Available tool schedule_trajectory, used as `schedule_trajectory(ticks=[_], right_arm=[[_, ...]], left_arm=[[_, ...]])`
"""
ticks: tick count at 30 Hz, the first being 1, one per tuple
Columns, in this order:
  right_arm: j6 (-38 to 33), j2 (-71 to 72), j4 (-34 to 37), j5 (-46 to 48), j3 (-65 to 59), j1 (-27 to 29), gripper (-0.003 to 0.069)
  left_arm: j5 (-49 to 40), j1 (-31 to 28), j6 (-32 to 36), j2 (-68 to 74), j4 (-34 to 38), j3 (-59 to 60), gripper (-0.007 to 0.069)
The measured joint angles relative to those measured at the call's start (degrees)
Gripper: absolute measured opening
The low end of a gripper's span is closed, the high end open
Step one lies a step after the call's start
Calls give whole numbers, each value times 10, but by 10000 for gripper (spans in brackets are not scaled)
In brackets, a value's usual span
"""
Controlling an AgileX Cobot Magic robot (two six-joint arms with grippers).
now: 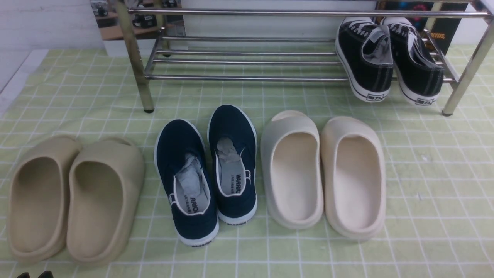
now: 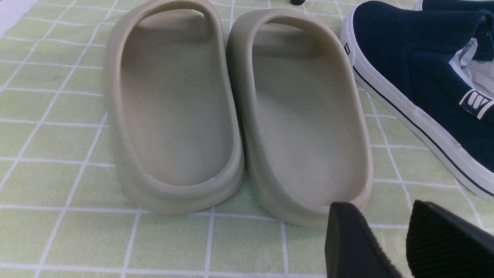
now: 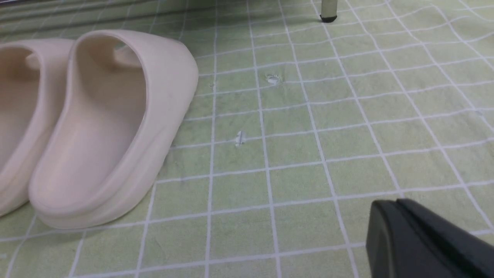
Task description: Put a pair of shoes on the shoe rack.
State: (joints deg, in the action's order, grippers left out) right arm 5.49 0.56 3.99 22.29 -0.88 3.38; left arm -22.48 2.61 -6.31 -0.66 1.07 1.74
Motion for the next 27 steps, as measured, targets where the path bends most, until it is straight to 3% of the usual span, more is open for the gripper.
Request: schedule_trajectory(ticks=[27], right_arm=[[0, 0, 0, 0, 0, 0, 41]], left_arm=[[0, 0, 0, 0, 0, 0, 239]])
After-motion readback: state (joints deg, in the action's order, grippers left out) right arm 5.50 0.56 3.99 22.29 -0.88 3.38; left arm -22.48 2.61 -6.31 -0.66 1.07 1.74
